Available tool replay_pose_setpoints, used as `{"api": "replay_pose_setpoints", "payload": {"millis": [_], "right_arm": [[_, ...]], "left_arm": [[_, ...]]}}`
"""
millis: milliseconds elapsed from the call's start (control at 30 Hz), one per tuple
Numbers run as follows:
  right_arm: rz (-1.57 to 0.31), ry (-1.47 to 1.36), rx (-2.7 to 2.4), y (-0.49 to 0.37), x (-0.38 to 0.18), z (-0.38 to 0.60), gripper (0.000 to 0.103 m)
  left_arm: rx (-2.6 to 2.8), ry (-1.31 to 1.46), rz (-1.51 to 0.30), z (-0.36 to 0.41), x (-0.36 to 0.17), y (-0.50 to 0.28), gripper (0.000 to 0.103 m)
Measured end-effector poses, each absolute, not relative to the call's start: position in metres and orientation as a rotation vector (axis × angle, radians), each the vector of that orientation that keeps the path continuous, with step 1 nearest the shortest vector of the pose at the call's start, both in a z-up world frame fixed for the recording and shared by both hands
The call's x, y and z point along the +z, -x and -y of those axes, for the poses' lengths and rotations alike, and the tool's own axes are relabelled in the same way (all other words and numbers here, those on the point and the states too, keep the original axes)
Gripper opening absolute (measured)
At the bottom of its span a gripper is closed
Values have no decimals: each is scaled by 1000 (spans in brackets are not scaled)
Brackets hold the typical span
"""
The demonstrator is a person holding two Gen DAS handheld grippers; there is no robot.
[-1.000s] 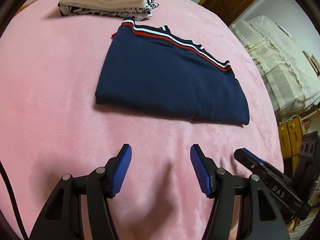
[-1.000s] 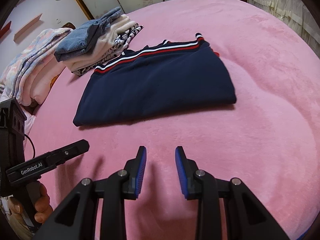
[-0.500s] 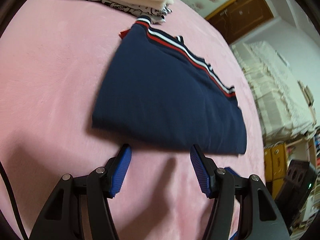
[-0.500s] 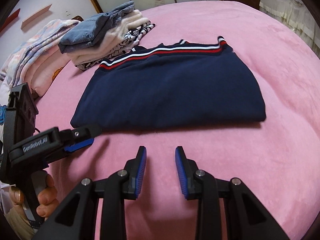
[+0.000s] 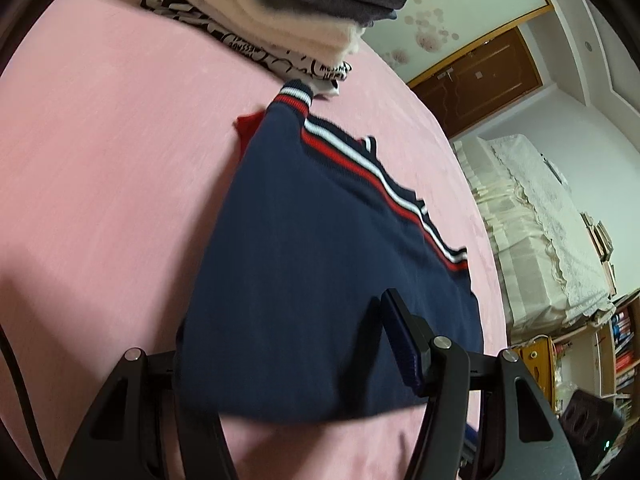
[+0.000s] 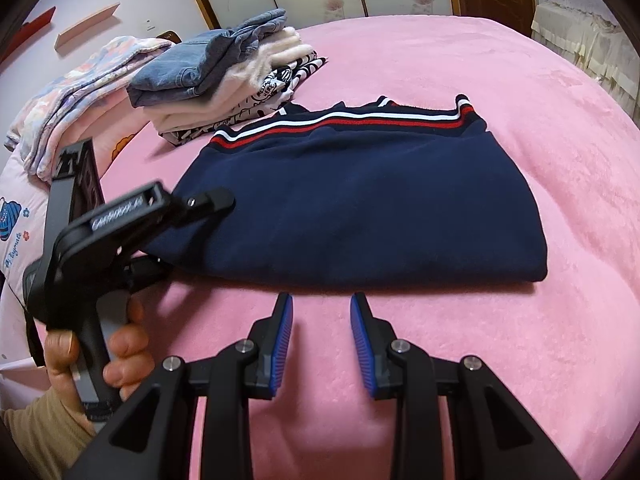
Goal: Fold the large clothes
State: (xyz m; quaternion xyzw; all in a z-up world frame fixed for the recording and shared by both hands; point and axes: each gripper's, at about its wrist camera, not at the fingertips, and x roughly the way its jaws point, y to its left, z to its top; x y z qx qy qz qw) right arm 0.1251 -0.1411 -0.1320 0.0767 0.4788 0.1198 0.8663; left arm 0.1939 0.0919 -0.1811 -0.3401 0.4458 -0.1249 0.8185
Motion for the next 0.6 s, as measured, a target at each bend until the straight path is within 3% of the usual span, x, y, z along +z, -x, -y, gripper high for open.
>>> {"api": "replay_pose_setpoints", "payload": {"millis": [100,133,233,333,400,600], "right_arm": [[-993,-165,250,-130,-128,142,30],[-981,-162,243,-132,-124,142,30],[-925,-147,230,-137,-114,140,29],[-886,-86,218,-153,-110,129,17],[-864,-55,205,-164,-112,123,10],[-917,27,191,-198,-153,108,3]], "left_arm": [[-251,740,-932,-90,-177,-203,57],[-244,744,-927,-90,-176,-204,47],[-217,714,-926,-91,-172,-203,31],[-208,692,-912,-89,-166,-199,24],[-196,655,-898,-84,-158,-198,21],[-191,511,-846,-71,-128,-192,18]]}}
